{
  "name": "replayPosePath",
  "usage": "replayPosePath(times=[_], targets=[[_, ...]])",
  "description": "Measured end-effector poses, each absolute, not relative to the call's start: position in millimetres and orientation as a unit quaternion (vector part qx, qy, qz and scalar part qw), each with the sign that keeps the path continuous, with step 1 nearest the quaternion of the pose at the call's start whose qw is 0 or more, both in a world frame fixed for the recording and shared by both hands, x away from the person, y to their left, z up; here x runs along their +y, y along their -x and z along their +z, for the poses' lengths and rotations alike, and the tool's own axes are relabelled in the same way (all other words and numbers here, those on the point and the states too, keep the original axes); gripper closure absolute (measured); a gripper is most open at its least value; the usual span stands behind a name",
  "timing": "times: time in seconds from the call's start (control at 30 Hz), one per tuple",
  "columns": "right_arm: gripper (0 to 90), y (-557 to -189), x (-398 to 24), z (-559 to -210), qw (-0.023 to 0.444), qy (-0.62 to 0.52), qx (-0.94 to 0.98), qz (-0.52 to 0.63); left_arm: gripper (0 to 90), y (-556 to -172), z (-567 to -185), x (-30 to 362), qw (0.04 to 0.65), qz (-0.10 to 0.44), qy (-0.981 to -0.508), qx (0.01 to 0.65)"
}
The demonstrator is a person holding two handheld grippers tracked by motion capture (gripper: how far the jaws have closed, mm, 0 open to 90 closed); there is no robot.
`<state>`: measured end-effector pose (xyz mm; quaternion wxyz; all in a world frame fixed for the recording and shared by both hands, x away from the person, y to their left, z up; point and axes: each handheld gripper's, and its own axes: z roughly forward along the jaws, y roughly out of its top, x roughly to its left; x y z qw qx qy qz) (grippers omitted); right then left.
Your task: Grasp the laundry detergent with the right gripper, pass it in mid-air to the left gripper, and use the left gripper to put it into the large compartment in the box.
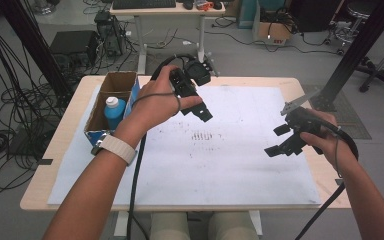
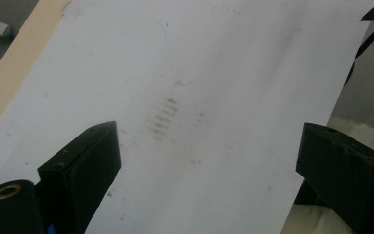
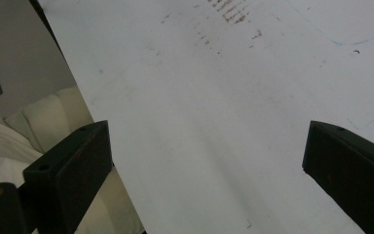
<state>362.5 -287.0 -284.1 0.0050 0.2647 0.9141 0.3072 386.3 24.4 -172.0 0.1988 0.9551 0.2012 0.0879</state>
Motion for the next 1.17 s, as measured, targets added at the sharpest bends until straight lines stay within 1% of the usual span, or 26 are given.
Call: replayPosePath(times=[0.37, 0.53, 0.6, 0.93, 1.17], targets=[[3.9, -363, -284, -287, 0.006, -0.267, 0.911, 0.315, 9.5, -383, -173, 23, 0.202, 0.093, -0.954, 0.202], [3.9, -361, -280, -290, 0.001, -0.266, 0.910, 0.319, 9.5, -381, -176, 22, 0.204, 0.091, -0.953, 0.203], [3.9, -361, -280, -290, -0.005, -0.266, 0.915, 0.302, 9.7, -381, -177, 23, 0.202, 0.091, -0.954, 0.201], [3.9, -360, -278, -286, 0.002, -0.258, 0.916, 0.306, 9.7, -381, -176, 23, 0.202, 0.092, -0.953, 0.204], [3.9, -358, -277, -292, -0.003, -0.262, 0.913, 0.312, 9.8, -380, -175, 22, 0.203, 0.096, -0.953, 0.202]])
